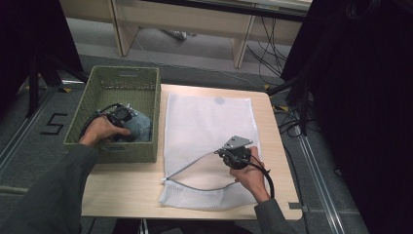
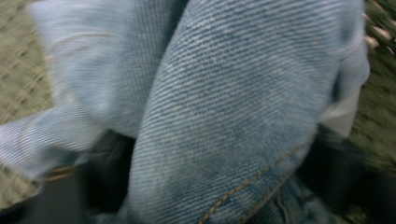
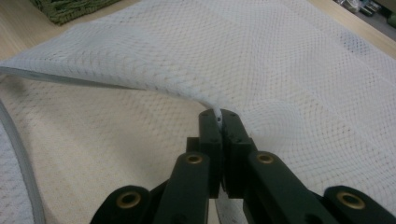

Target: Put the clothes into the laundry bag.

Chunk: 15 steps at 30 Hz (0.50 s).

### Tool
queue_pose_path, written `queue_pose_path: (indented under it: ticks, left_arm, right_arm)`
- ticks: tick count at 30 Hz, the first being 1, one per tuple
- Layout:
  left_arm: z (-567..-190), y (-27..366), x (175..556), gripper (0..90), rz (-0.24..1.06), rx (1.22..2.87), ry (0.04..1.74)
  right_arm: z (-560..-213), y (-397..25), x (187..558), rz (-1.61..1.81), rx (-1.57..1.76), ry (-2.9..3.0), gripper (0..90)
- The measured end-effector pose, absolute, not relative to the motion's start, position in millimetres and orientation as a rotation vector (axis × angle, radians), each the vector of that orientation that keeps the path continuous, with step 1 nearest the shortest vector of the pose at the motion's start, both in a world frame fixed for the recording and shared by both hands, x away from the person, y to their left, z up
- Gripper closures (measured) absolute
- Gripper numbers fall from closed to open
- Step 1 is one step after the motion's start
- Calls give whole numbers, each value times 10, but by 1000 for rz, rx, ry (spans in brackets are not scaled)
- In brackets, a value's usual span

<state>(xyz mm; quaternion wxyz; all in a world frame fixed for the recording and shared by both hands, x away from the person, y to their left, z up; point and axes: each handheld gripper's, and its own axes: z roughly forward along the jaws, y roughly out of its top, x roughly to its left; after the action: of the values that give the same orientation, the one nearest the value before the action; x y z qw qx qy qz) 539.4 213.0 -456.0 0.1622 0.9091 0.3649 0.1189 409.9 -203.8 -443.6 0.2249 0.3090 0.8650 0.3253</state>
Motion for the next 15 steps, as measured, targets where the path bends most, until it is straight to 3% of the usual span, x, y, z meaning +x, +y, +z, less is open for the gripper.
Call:
queue_pose_path:
  ticks: [2,3,4,6,7,8,12,15]
  left_arm:
    - [-4503,2164,5415,494,394,2508,1129]
    - [-4462,2244,5442,527,560,2398,1250]
    - [-4459,2279,5459,545,637,2335,1315]
    - [-4468,2298,5474,544,656,2276,1375]
    - [-4496,2318,5504,511,515,2271,1394]
    - [-4490,2314,5506,458,456,2299,1366]
    - [-4425,2317,5480,225,358,2372,1310]
    - [-4449,2338,5463,162,328,2438,1243]
  right_arm:
    - [-4436,-2041,4089,898,873,2380,897]
    - [-4429,-2049,4097,903,859,2377,897]
    - [-4427,-2051,4096,903,857,2377,897]
    - [-4424,-2051,4087,903,874,2375,897]
    - [-4425,-2055,4093,902,872,2377,897]
    - [-4429,-2055,4094,904,877,2375,897]
    - [-4441,-2071,4106,904,880,2375,896]
    - [-4448,-2075,4107,898,879,2384,895]
